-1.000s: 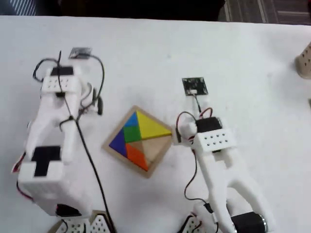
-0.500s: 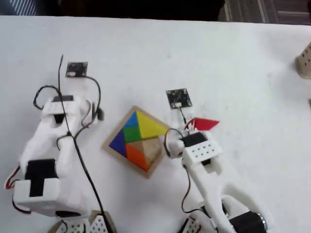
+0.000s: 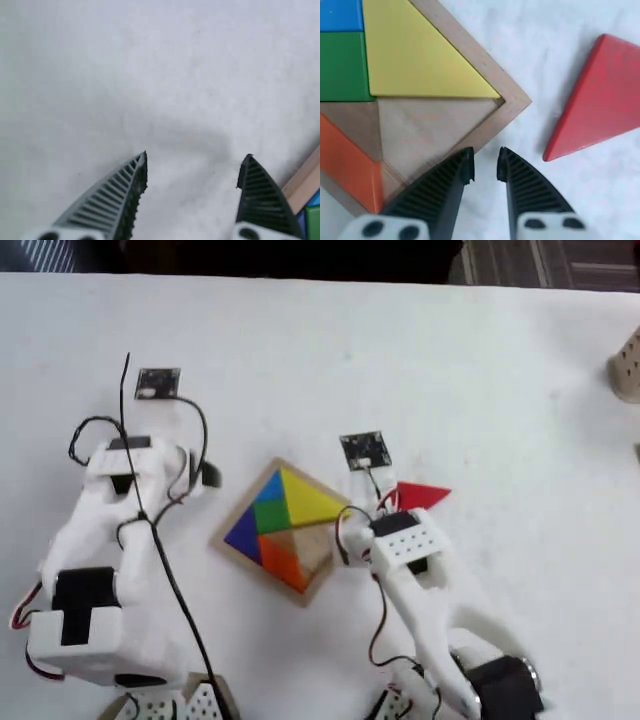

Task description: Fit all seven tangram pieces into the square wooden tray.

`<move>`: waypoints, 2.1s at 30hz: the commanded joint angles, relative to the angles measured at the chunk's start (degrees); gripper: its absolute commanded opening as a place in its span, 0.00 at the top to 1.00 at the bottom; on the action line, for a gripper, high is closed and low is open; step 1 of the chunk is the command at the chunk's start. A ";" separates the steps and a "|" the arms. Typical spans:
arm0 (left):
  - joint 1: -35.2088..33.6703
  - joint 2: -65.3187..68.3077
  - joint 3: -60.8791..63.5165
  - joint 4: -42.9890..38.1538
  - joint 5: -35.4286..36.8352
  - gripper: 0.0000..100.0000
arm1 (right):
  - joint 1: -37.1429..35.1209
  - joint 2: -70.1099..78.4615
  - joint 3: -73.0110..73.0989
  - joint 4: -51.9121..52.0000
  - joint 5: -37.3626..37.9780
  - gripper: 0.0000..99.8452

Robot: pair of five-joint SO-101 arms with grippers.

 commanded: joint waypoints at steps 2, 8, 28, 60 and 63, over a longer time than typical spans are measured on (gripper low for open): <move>-0.84 -3.65 -0.70 -1.23 -0.35 0.71 | -0.48 5.23 -6.59 3.21 -0.62 0.91; -0.84 -3.65 -0.44 -2.55 -0.53 0.71 | -0.57 9.01 -10.90 5.49 -1.23 0.91; -0.84 -3.38 -0.44 -3.16 -0.70 0.71 | -3.03 12.18 -18.73 6.29 -14.33 0.91; -0.75 -3.30 -0.44 -3.25 -0.70 0.71 | 1.45 17.54 -20.75 6.46 -10.37 0.91; -0.75 -3.30 -0.44 -3.25 -0.70 0.71 | 1.54 17.98 -21.36 6.46 -10.46 0.91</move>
